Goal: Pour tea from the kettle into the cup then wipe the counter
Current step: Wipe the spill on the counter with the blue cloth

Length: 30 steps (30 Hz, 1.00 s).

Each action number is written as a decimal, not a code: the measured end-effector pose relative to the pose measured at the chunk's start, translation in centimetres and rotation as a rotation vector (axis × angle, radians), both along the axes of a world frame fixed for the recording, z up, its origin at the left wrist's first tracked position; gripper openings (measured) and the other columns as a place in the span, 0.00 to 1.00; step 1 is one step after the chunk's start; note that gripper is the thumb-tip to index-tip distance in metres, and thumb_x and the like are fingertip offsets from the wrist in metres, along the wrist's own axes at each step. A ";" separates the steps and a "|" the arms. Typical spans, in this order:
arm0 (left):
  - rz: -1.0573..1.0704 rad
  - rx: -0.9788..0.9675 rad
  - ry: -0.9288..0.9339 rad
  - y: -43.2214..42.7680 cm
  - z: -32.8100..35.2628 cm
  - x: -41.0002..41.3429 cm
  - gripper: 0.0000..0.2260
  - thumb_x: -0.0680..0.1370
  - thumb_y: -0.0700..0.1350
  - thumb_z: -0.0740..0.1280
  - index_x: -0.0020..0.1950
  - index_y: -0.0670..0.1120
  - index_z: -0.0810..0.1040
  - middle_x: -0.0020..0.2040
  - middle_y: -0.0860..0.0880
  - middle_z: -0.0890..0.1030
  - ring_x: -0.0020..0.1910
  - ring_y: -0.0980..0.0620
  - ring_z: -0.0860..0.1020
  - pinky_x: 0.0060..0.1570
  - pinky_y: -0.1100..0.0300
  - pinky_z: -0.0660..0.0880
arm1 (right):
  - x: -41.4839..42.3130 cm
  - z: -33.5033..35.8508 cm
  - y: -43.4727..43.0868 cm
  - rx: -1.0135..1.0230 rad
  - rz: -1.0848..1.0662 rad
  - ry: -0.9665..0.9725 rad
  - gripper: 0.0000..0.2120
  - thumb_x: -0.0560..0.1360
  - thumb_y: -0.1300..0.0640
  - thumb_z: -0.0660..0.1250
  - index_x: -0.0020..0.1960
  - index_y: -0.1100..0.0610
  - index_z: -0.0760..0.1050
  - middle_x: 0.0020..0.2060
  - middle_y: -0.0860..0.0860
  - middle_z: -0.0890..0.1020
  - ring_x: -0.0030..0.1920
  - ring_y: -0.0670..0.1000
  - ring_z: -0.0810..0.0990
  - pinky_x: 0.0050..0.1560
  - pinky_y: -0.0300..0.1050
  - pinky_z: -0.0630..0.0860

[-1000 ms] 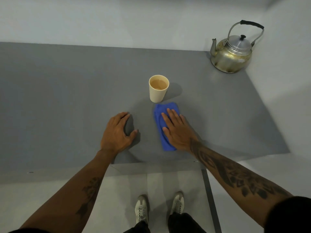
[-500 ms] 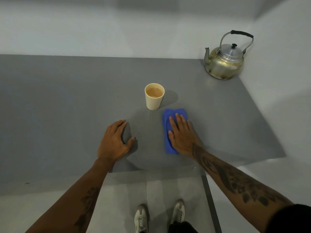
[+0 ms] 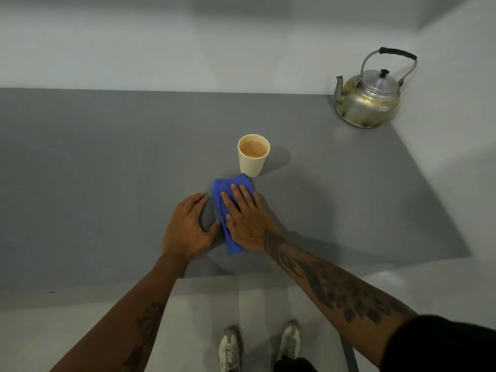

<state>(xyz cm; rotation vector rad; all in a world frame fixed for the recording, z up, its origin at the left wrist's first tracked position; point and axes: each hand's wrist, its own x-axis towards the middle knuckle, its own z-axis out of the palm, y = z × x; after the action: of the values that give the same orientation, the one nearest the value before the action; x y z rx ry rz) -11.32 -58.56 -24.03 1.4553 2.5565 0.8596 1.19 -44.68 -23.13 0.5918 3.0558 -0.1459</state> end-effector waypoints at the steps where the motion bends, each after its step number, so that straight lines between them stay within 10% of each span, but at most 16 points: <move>1: -0.008 0.009 0.001 0.0 0.1 0.0 0.32 0.72 0.60 0.65 0.69 0.42 0.72 0.68 0.44 0.74 0.66 0.46 0.72 0.68 0.52 0.70 | -1.1 0.2 0.3 -0.010 0.010 -0.013 0.29 0.78 0.47 0.44 0.76 0.57 0.54 0.76 0.60 0.59 0.76 0.62 0.58 0.72 0.65 0.60; 18: 0.019 -0.034 -0.005 0.0 0.2 0.3 0.35 0.72 0.65 0.61 0.71 0.43 0.70 0.71 0.46 0.71 0.70 0.46 0.69 0.71 0.50 0.67 | 4.8 0.2 5.9 -0.036 -0.476 -0.021 0.32 0.77 0.45 0.38 0.78 0.56 0.45 0.78 0.61 0.51 0.77 0.62 0.50 0.76 0.63 0.52; 25: 0.011 -0.054 0.007 0.1 0.4 0.4 0.35 0.72 0.65 0.61 0.71 0.43 0.69 0.71 0.46 0.71 0.70 0.46 0.68 0.71 0.50 0.67 | 8.7 0.0 7.7 0.036 -0.120 -0.047 0.29 0.79 0.45 0.41 0.78 0.53 0.47 0.78 0.57 0.51 0.78 0.59 0.51 0.75 0.61 0.55; 30: 0.012 -0.068 0.017 0.2 0.3 0.2 0.35 0.72 0.65 0.61 0.71 0.43 0.69 0.71 0.46 0.71 0.70 0.46 0.68 0.71 0.49 0.68 | 4.4 0.4 7.9 0.001 -0.470 -0.050 0.31 0.78 0.45 0.39 0.78 0.56 0.44 0.78 0.61 0.49 0.77 0.64 0.49 0.75 0.65 0.50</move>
<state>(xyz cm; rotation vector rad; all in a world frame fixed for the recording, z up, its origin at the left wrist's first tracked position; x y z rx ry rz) -11.11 -58.41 -23.69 1.4357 2.5824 0.7578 5.59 -36.77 -22.74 1.2795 2.8100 -0.1340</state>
